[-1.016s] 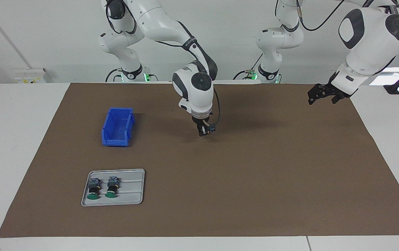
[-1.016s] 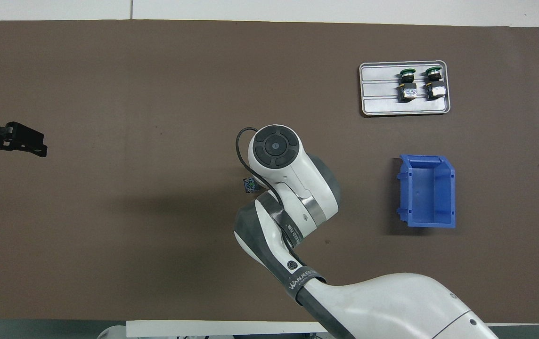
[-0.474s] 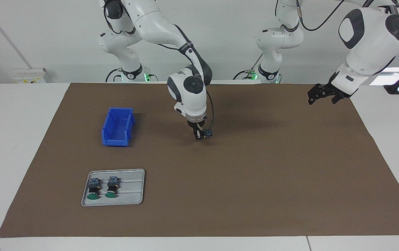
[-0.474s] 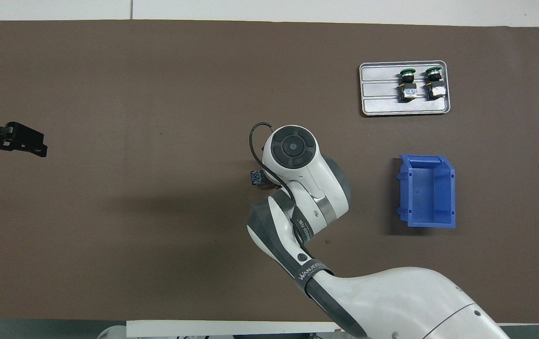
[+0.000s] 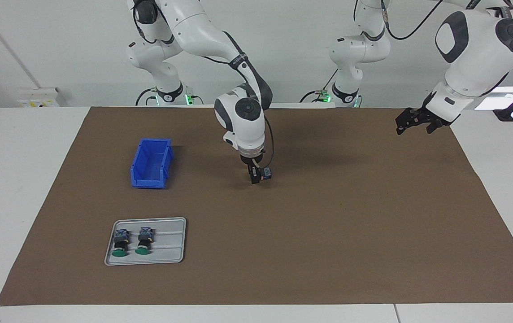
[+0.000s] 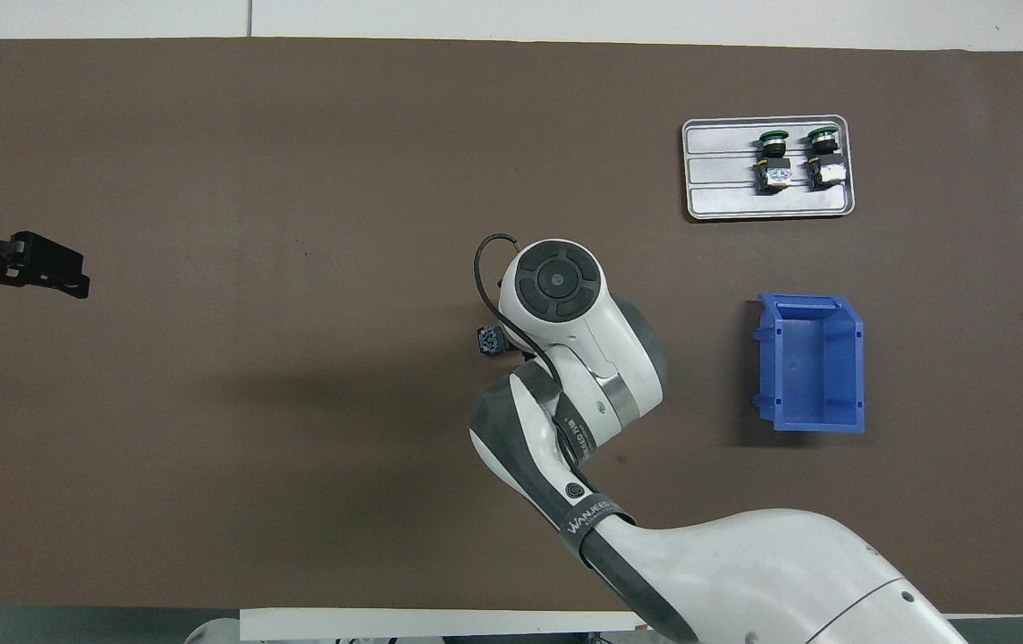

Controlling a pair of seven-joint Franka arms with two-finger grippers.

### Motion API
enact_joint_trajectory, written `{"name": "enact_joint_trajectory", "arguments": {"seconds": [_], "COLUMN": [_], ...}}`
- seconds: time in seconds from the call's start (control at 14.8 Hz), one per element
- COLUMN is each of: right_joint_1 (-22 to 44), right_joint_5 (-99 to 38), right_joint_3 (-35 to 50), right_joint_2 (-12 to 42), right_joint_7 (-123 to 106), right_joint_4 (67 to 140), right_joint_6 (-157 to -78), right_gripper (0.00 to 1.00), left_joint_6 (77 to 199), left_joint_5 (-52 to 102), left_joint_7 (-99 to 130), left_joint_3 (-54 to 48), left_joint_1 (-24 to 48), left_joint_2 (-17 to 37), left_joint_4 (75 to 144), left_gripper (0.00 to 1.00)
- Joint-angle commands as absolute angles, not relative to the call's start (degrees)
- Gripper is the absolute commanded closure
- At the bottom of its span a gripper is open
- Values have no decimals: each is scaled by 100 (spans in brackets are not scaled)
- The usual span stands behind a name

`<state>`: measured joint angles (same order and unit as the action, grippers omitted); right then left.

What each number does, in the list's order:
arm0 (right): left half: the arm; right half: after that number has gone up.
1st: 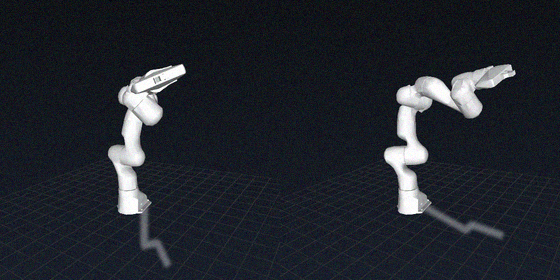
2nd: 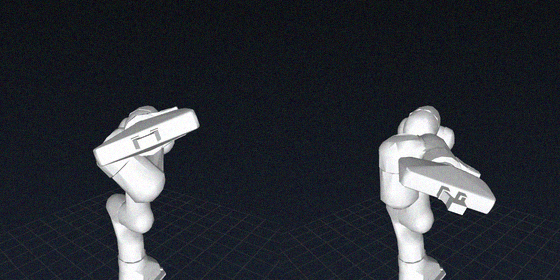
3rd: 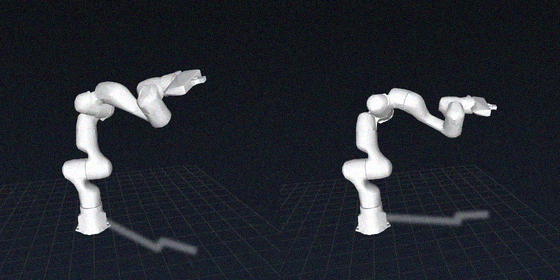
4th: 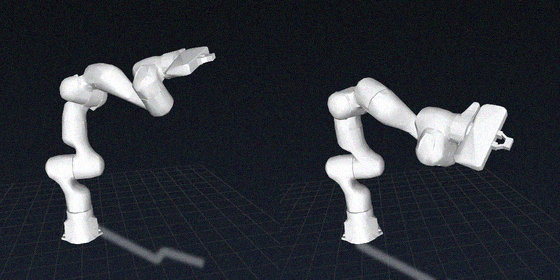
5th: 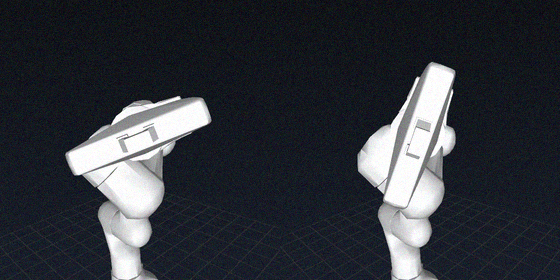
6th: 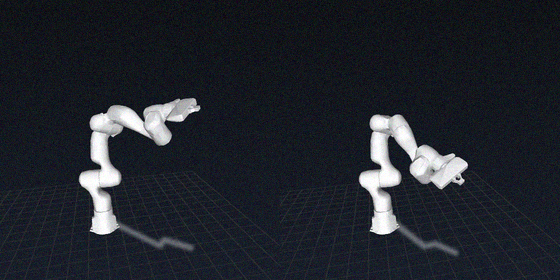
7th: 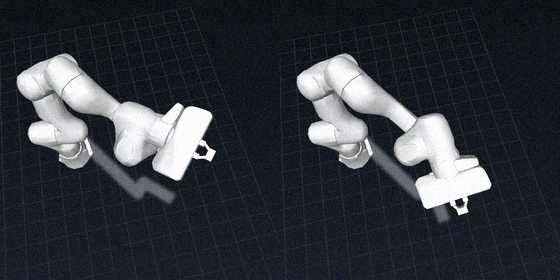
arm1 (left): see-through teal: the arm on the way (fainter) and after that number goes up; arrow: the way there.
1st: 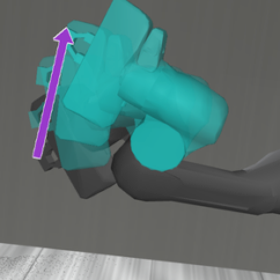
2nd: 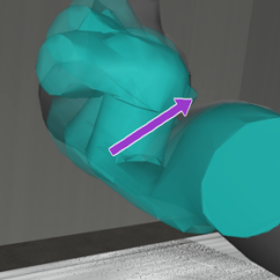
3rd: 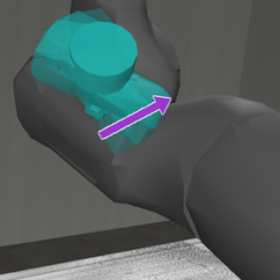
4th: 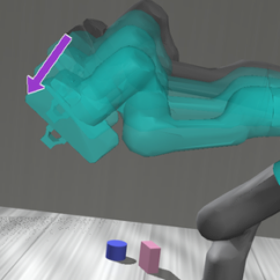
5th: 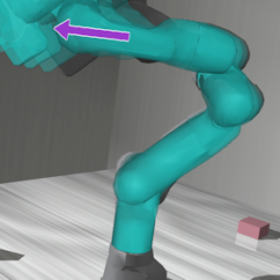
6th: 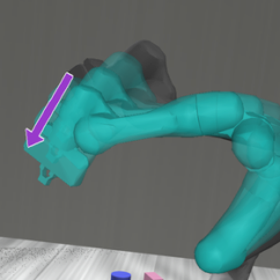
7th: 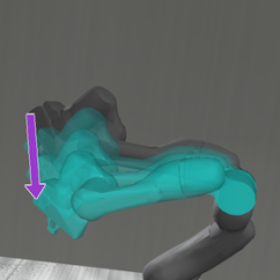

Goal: Place and press button with both arms
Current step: 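Carry the button part to the table center and lower it, then open the right gripper and withdraw while the left gripper reaches in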

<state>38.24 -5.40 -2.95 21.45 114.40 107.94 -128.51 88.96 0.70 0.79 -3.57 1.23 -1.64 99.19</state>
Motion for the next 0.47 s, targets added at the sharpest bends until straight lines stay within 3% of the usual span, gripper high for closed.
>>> {"name": "enact_joint_trajectory", "arguments": {"seconds": [0.0,0.41], "right_joint_1": [3666,2796], "right_joint_5": [-580,-598], "right_joint_3": [-290,-264], "right_joint_2": [1995,1855], "right_joint_7": [10745,7854], "right_joint_4": [10794,10073], "right_joint_6": [-12535,-11550], "right_gripper": [15,15], "left_joint_6": [8921,8886], "left_joint_5": [114,132], "left_joint_7": [18,471], "left_joint_3": [-360,-396], "left_joint_1": [167,219], "left_joint_2": [-158,-229], "left_joint_4": [9870,9967], "left_gripper": [0,0]}}
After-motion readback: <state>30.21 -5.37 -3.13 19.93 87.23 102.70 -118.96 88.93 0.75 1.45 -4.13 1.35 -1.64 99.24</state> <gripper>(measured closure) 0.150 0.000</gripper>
